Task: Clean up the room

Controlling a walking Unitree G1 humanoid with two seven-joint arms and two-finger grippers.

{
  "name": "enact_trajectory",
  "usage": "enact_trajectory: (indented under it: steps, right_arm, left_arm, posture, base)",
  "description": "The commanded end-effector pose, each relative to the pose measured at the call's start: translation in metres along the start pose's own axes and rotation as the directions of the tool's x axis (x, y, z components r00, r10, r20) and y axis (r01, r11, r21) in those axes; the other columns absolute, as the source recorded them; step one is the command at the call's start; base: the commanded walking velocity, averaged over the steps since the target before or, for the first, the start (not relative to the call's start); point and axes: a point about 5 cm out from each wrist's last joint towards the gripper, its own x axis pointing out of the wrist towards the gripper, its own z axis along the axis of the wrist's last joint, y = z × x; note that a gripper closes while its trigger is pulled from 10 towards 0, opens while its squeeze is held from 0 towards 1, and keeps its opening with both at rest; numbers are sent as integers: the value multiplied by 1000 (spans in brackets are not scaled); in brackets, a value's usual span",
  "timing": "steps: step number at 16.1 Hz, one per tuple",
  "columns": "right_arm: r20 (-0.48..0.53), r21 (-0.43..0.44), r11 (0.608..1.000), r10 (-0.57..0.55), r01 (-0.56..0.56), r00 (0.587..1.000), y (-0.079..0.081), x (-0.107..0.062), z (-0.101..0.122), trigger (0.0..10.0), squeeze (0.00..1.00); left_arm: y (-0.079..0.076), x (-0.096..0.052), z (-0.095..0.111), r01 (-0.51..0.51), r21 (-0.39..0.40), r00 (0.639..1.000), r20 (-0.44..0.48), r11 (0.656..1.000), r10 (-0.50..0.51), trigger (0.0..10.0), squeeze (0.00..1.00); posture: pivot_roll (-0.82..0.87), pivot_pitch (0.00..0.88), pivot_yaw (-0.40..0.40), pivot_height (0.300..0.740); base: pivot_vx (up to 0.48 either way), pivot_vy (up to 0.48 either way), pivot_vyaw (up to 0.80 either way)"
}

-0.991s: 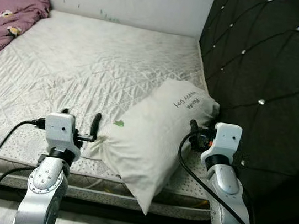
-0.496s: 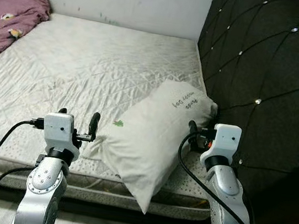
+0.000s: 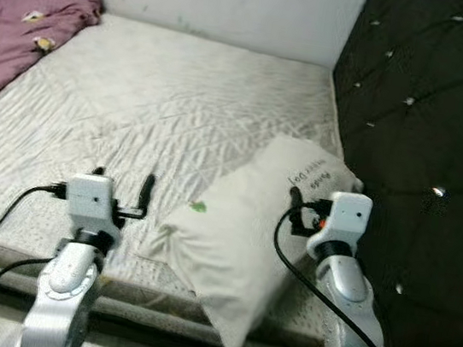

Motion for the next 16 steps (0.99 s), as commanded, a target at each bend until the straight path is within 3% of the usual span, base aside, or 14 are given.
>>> enact_trajectory:
  steps: [1,4,12,16]
  right_arm:
    - [-6,-6,1000,-27,27,1000,-8,-1,-1,10000,0]
    - [-7,-5,1000,-29,29,1000,-9,-1,-1,10000,0]
    - [-14,-1,999,-38,38,999,-10,-1,-2,10000,0]
    - [-18,5,999,-40,40,999,-11,-1,-3,10000,0]
  left_arm:
    - [-6,2,2,17,-9,1000,10,1000,-17,10000,0]
    - [-8,3,3,22,-26,1000,11,999,-22,10000,0]
    - [-9,2,2,22,-53,1000,7,998,-21,10000,0]
    - [-10,2,1,20,-56,1000,1,998,-20,10000,0]
  posture:
    - [8,0,-23,740]
    - [8,0,-23,740]
    - [7,0,-25,740]
    - [7,1,-24,740]
  base:
    - [368,0,0]
    - [294,0,0]
    - [0,0,0]
    - [0,0,-755]
